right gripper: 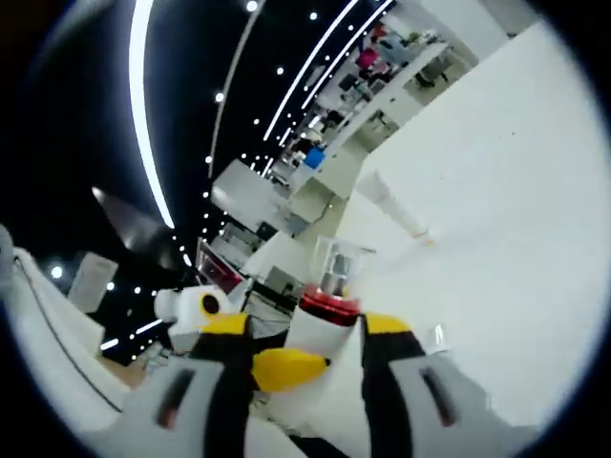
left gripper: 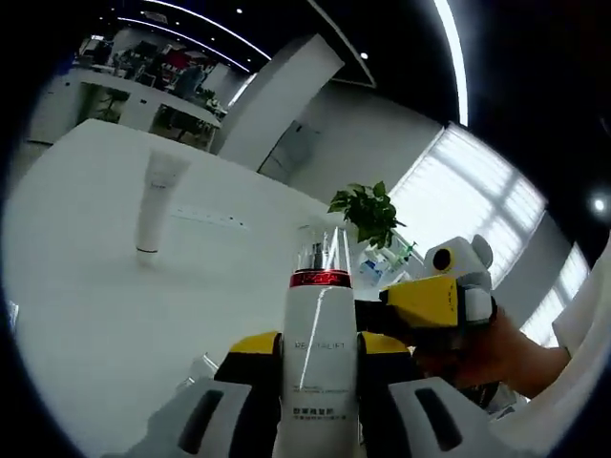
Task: Arrange the skincare products in the storage area until every visible bottle or jar stands upright without overlapping.
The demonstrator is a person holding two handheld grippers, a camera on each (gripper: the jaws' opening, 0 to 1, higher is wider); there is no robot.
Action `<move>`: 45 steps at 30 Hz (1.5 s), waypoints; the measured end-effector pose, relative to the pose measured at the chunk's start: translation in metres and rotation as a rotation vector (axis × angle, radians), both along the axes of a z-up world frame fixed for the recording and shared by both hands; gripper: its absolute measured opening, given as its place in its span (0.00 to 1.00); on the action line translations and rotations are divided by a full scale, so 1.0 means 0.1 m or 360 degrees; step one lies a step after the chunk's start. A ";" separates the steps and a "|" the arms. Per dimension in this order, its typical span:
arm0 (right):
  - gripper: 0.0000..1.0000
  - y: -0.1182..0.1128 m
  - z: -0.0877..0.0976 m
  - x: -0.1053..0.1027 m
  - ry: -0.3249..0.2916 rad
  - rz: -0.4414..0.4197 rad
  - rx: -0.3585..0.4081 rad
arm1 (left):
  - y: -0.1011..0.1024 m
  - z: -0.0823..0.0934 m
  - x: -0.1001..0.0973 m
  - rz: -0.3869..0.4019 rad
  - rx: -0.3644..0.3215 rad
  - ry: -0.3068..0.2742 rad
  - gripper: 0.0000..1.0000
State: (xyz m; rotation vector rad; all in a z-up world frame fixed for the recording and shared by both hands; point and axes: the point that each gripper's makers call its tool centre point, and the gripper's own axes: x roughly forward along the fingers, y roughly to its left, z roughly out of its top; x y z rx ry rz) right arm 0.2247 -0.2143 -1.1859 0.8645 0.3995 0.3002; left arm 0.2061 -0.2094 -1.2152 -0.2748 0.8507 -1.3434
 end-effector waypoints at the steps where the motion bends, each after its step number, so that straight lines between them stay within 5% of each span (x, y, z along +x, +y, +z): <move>1: 0.39 0.03 -0.02 0.00 0.0011 0.0032 0.0015 | 0.01 0.00 -0.02 -0.0002 0.0005 -0.0017 0.29; 12: 0.32 0.02 -0.08 -0.02 0.0072 -0.0070 0.0024 | -0.04 0.05 -0.14 -0.0185 0.0020 -0.0189 0.29; 15: 0.32 0.05 -0.06 0.01 0.0103 -0.0120 0.0117 | 0.00 0.07 -0.12 -0.0251 0.0035 -0.0232 0.29; 24: 0.32 0.27 0.02 0.15 0.0087 -0.0226 0.0131 | 0.19 0.19 -0.01 -0.0427 0.0002 -0.0495 0.29; 32: 0.30 0.36 0.11 0.25 0.0068 -0.0311 0.0032 | 0.26 0.23 0.05 -0.0494 -0.0043 -0.0588 0.29; 36: 0.30 0.39 0.17 0.28 0.0009 -0.0216 -0.0127 | 0.27 0.29 0.06 -0.0523 -0.0145 -0.0684 0.30; 45: 0.29 0.49 0.19 0.25 -0.0092 -0.0023 -0.0446 | 0.40 0.34 0.05 -0.0635 -0.0232 -0.0662 0.31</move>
